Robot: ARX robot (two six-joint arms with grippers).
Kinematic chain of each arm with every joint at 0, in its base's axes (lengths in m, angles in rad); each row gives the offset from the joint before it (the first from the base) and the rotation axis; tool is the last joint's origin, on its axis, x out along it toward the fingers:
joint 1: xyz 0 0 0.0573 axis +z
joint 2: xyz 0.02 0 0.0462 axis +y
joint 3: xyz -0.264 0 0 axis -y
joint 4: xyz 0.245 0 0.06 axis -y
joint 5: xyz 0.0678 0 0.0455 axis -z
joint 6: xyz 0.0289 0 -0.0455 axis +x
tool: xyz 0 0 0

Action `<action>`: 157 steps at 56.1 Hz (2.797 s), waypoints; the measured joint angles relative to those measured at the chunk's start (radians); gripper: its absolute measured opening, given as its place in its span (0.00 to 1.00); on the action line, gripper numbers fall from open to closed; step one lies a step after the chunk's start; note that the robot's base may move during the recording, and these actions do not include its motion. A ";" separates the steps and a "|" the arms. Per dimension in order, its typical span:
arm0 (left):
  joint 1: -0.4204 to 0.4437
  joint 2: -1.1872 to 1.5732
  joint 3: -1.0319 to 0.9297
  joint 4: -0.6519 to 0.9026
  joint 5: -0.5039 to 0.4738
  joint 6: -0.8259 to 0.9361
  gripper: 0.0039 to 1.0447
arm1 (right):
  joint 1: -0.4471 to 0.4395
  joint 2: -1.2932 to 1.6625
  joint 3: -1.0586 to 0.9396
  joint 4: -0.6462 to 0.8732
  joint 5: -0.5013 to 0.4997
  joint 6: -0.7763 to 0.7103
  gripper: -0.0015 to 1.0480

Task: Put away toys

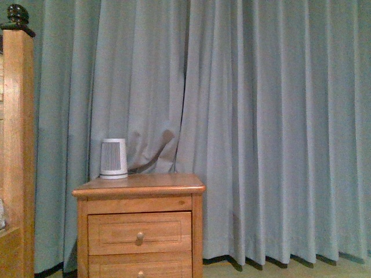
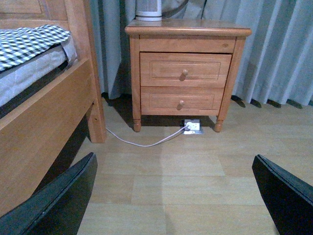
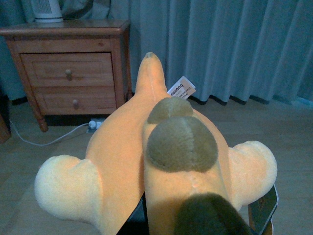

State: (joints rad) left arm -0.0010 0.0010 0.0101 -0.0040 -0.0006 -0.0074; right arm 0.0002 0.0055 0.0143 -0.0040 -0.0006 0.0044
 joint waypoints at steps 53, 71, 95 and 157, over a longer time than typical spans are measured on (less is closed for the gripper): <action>0.001 -0.001 0.000 0.000 0.000 0.000 0.94 | 0.000 0.000 0.000 0.000 0.001 0.000 0.07; 0.001 -0.001 0.000 0.000 -0.001 0.000 0.94 | 0.001 0.000 0.000 0.000 -0.006 0.000 0.07; 0.001 0.000 0.000 0.000 0.000 0.000 0.94 | 0.001 0.000 0.000 0.000 -0.001 -0.001 0.07; 0.001 0.001 0.000 0.000 0.000 0.001 0.94 | 0.001 0.000 0.000 0.000 -0.004 -0.001 0.07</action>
State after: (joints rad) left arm 0.0002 0.0017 0.0101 -0.0040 -0.0006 -0.0067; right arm 0.0010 0.0055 0.0147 -0.0040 -0.0048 0.0032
